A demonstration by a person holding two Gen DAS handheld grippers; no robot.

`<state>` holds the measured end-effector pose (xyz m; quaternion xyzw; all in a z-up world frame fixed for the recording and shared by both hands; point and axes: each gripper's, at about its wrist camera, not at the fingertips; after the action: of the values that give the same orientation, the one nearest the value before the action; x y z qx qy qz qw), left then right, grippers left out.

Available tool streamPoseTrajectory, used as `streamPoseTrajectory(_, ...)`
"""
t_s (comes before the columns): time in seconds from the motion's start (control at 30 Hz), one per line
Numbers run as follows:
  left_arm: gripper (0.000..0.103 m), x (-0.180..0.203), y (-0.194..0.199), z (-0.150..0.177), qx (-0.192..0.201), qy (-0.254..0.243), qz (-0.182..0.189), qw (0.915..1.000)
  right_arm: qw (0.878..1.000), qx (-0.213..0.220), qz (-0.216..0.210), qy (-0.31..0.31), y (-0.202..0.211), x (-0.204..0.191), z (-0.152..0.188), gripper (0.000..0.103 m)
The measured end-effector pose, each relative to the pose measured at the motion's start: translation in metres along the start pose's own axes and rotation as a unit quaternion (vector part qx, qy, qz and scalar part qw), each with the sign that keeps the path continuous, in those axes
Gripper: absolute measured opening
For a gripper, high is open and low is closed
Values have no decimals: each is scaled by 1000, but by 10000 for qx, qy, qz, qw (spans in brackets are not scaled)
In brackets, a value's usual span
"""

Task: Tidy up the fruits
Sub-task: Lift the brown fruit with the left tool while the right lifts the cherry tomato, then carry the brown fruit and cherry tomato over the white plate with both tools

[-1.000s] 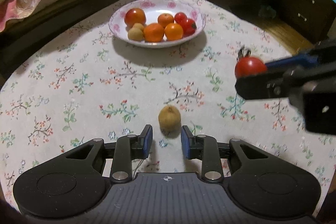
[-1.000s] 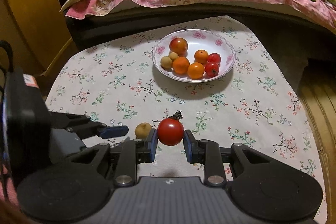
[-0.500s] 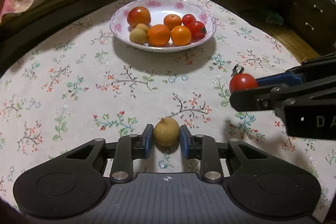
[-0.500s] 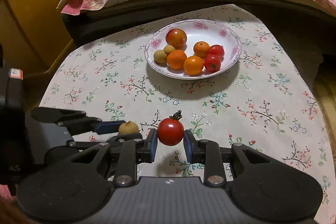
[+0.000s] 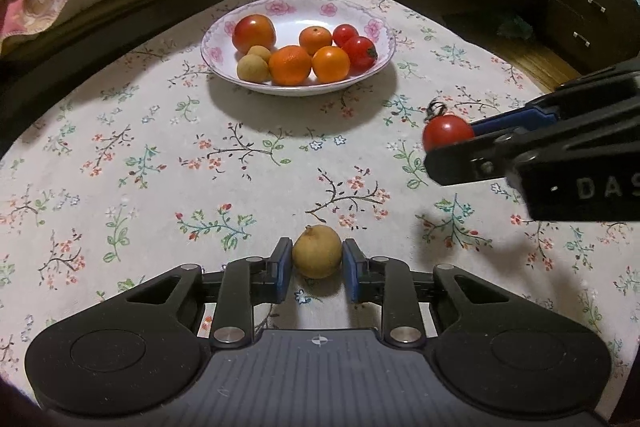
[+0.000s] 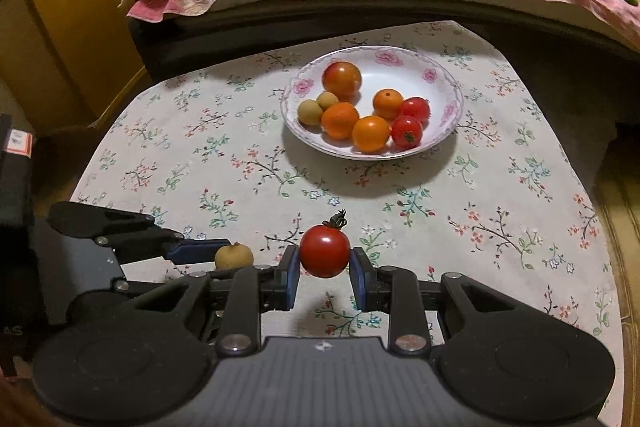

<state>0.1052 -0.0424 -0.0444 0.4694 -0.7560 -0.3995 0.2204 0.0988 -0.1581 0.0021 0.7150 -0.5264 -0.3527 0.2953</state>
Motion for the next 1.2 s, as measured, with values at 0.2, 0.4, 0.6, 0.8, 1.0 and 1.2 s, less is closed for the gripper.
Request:
streamPoseTrajectory(0.2,34,1,6,-5,100,6,-32,9999,10000,7,-63,-53,-6,0,-1,31)
streamPoseTrajectory(0.4,34,2,9,-16,213,22,-54,9998,9996,103,-189,-179,-11,1,-8,31)
streamPoseTrajectory(0.6,34,-1,10,-26,311,8,-160,9994,9990,212,-265,-306,-15,6,-15,31)
streamPoseTrajectory(0.8,34,-4,4,-37,348,-10,-232,9991,9984,287,-274,-410,-18,13,-24,31)
streamPoseTrajectory(1.0,34,-5,0,-51,437,-51,-245,9987,9978,403,-281,-443,-19,17,-36,31)
streamPoseTrajectory(1.2,34,-10,-2,-58,487,-26,-275,9984,9973,492,-273,-482,-19,20,-46,31)
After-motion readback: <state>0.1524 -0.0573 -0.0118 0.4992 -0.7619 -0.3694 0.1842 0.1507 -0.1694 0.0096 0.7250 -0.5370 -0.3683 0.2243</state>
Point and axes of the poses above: each gripper's, at about its wrist camera, not at the fingertips, and y roughly against the way its jaws point, x to its right, z to its underside, and after that the axes turned 4 degrees about -y, right-handed
